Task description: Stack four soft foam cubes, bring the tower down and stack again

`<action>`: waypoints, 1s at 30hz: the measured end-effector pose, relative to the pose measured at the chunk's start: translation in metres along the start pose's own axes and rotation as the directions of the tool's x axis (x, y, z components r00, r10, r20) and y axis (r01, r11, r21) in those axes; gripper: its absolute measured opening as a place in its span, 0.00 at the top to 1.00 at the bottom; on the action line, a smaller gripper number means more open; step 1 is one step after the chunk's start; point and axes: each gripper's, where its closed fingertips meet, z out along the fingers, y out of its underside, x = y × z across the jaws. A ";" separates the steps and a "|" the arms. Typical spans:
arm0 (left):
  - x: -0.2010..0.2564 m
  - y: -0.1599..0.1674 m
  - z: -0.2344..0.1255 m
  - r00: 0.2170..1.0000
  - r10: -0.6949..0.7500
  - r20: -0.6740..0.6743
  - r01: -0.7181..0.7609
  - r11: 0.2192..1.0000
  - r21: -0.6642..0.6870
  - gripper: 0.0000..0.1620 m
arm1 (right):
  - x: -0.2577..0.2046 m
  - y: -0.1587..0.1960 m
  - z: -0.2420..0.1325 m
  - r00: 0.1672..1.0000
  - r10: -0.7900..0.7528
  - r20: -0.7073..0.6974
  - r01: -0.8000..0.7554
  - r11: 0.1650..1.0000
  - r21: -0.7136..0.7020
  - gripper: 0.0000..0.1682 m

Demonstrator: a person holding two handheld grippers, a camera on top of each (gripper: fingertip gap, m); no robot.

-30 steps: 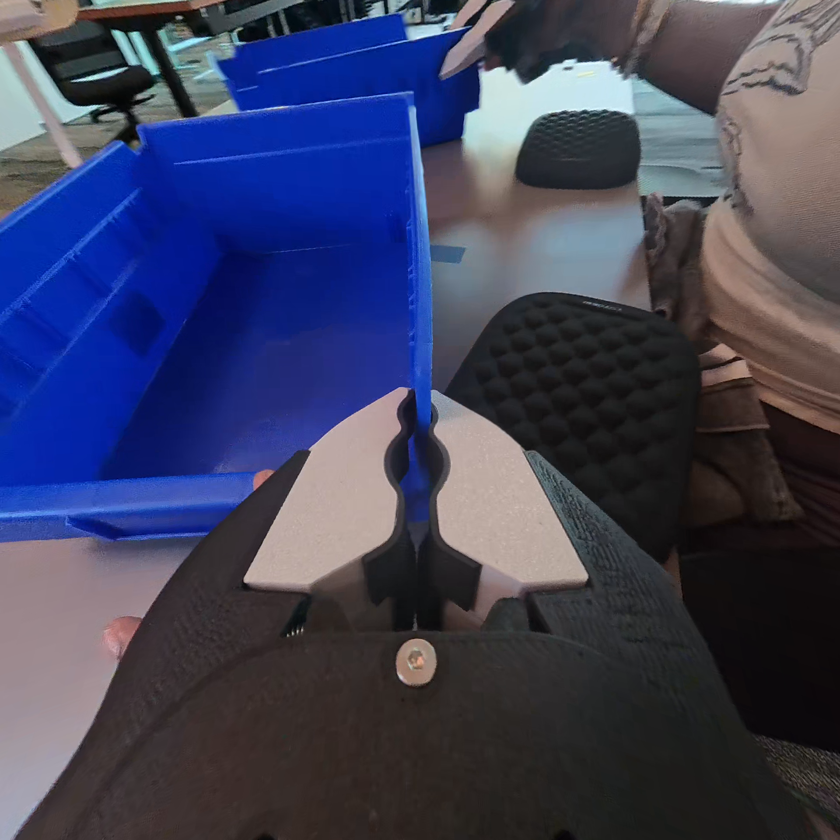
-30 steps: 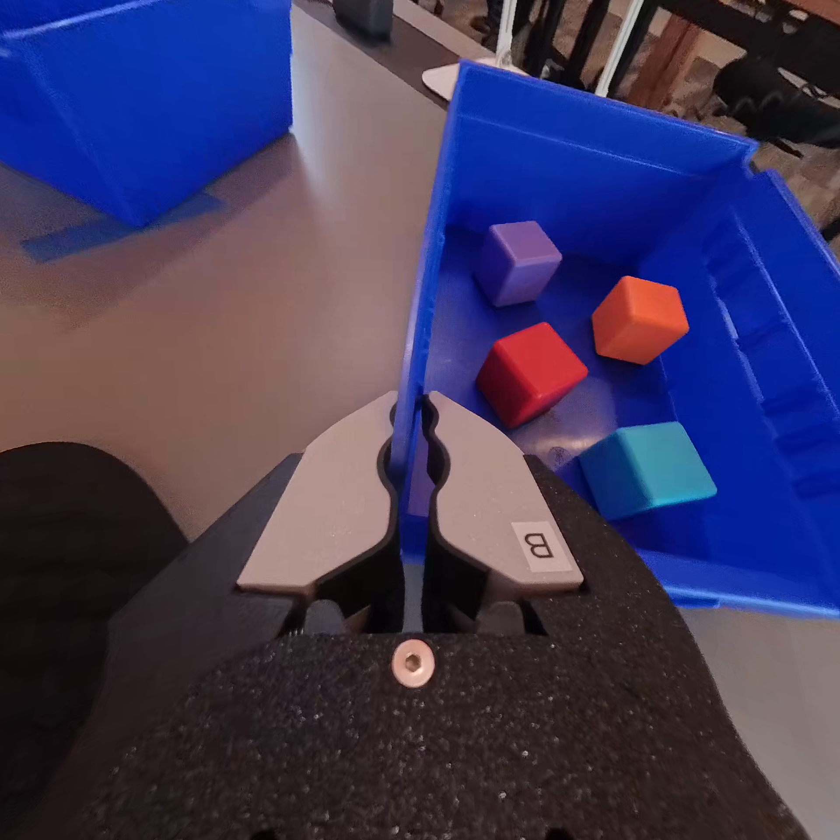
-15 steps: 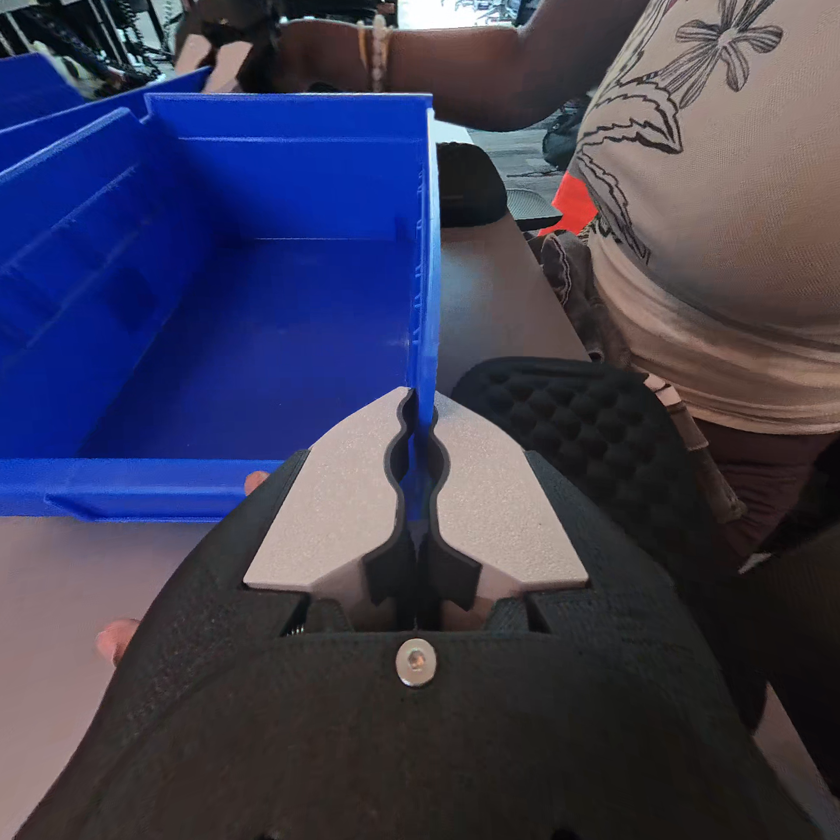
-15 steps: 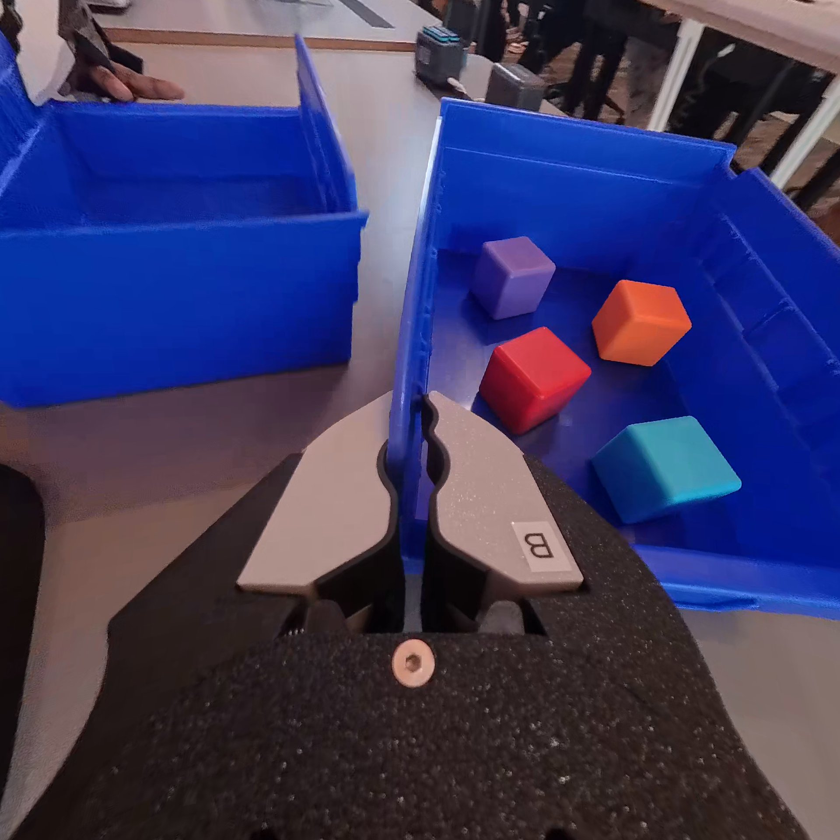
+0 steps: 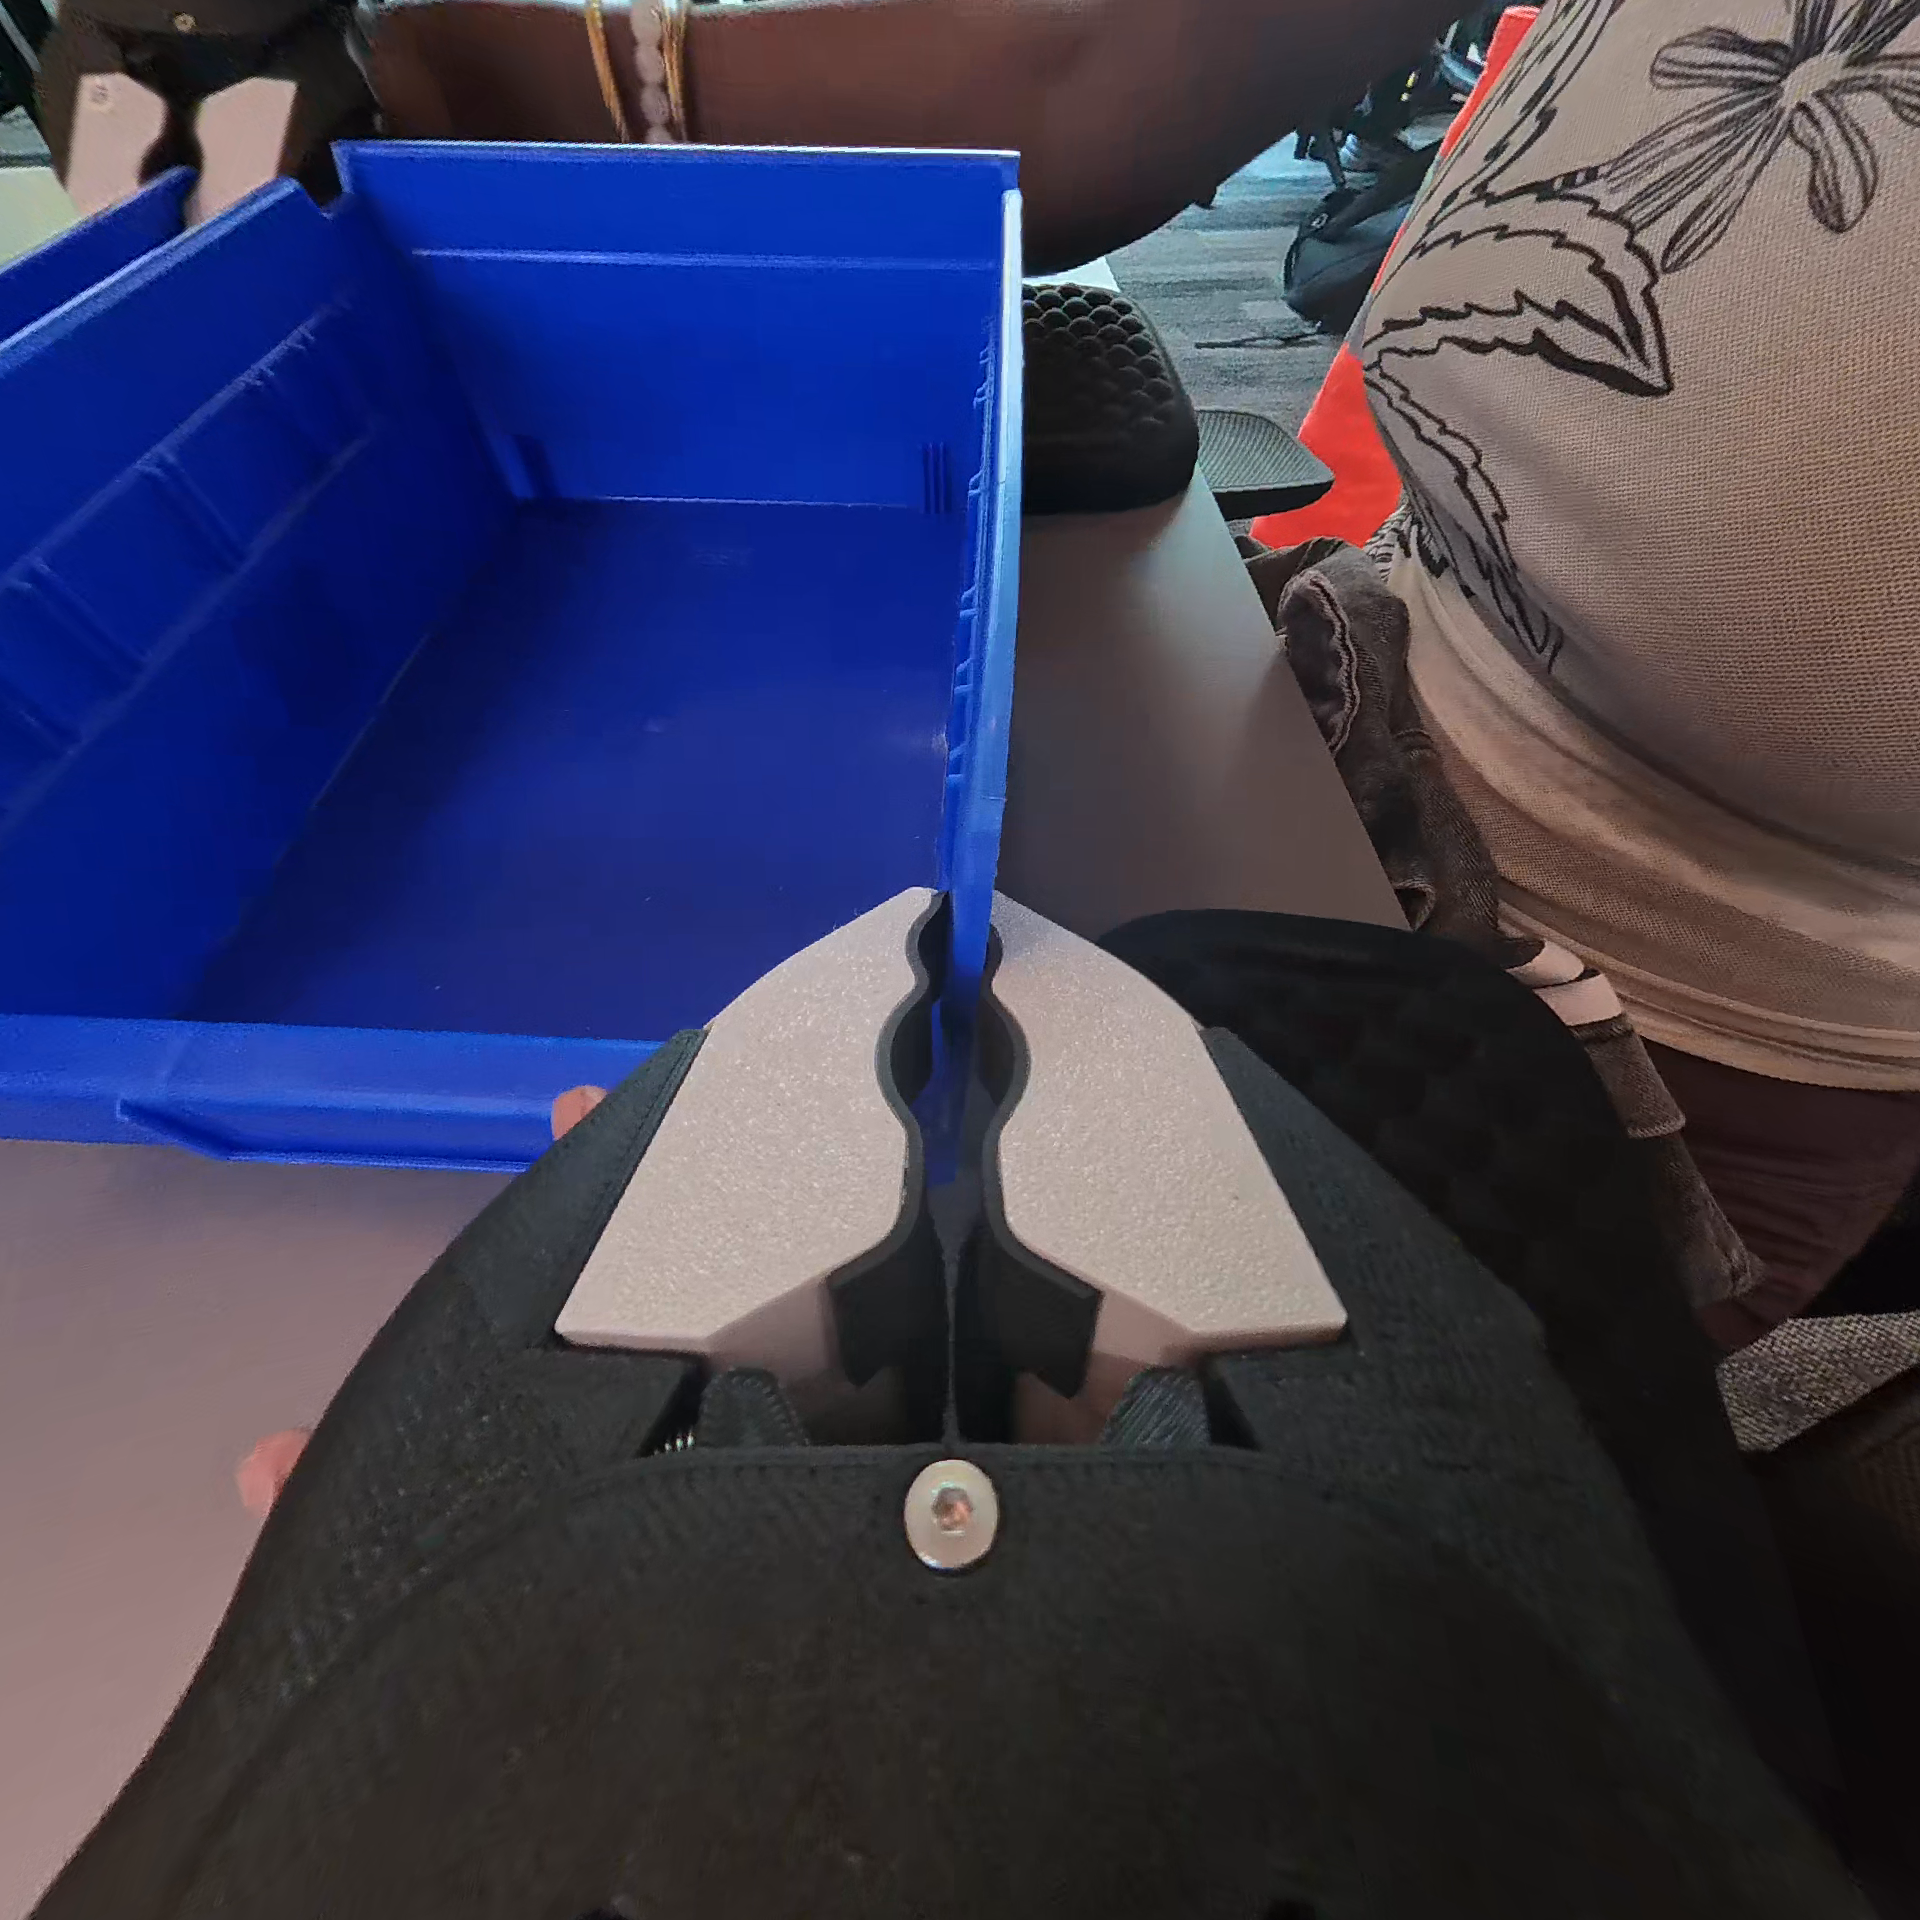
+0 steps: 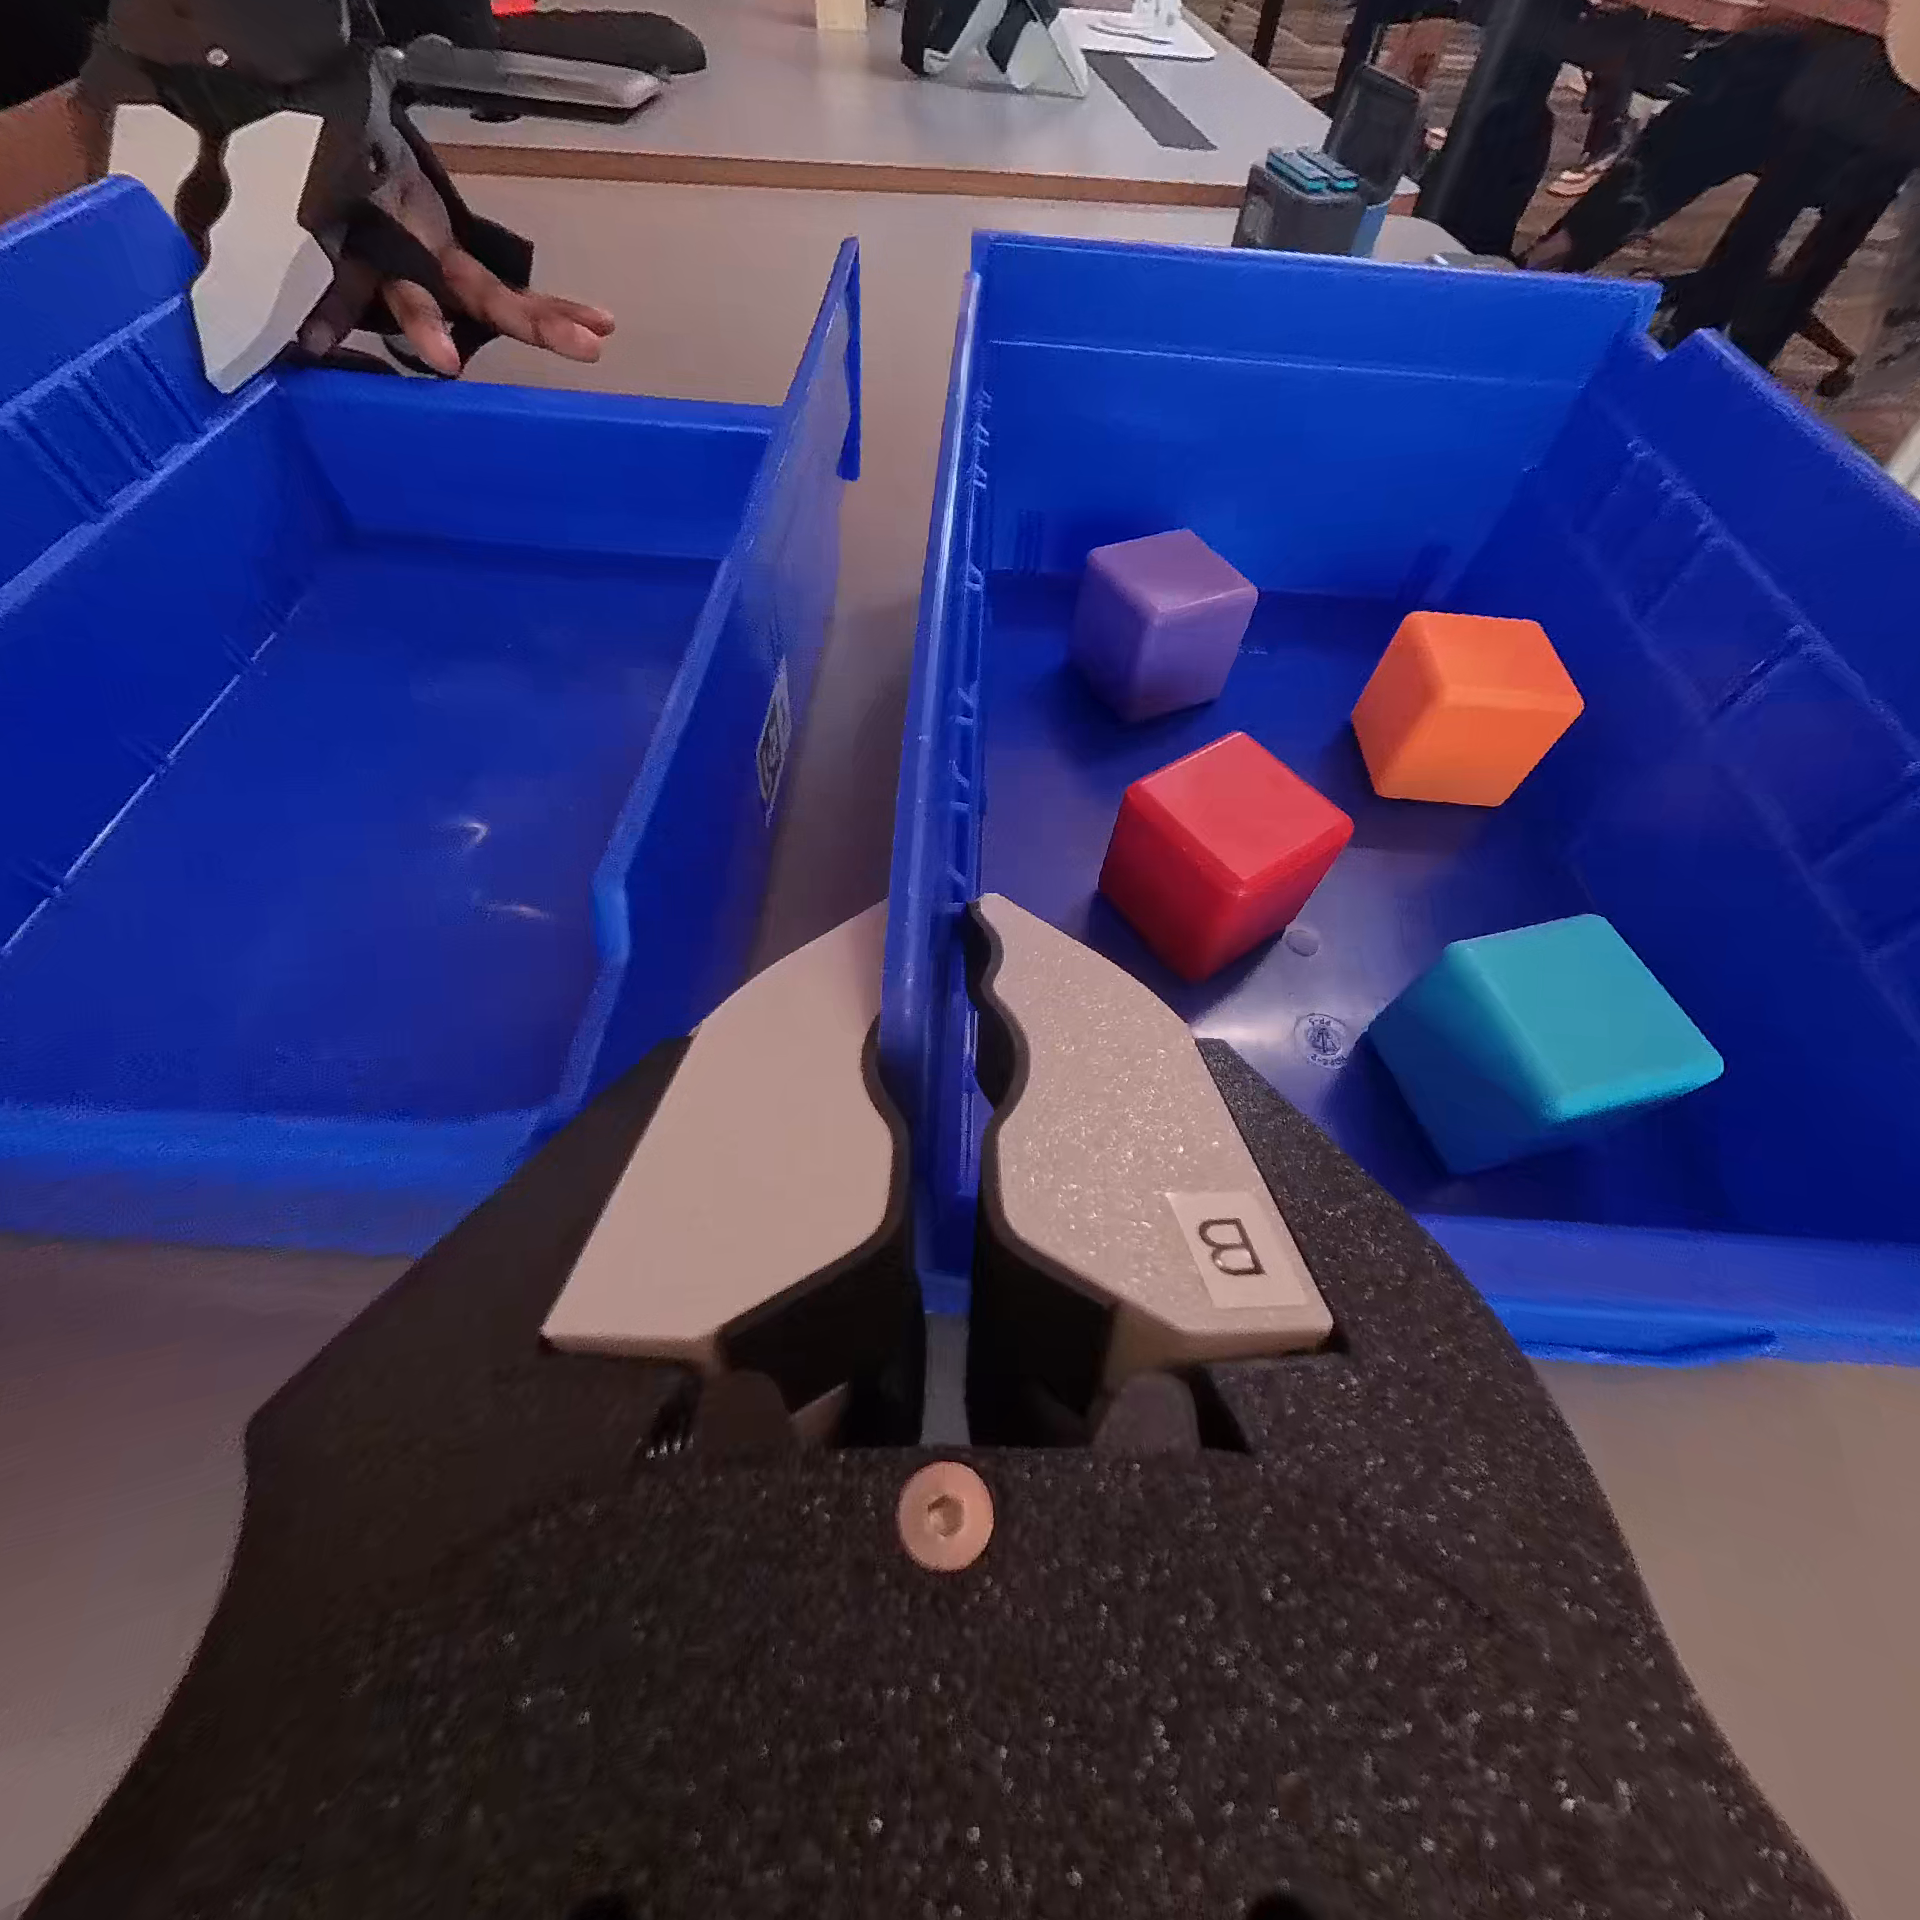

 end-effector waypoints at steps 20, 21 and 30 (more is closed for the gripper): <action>-0.119 -0.041 -0.124 0.625 0.090 0.776 -0.063 0.996 -0.065 0.78 | -0.230 -0.039 -0.055 0.971 -0.179 -0.156 0.052 0.801 -0.596 0.71; -0.125 -0.041 -0.116 0.646 0.113 0.755 -0.048 0.993 -0.108 0.78 | -0.243 -0.037 -0.049 0.978 -0.161 -0.134 0.047 0.792 -0.609 0.71; -0.196 -0.060 -0.072 0.722 0.314 0.616 -0.100 0.929 -0.357 0.76 | -0.253 -0.007 -0.026 0.977 -0.151 -0.150 -0.010 0.672 -0.741 0.89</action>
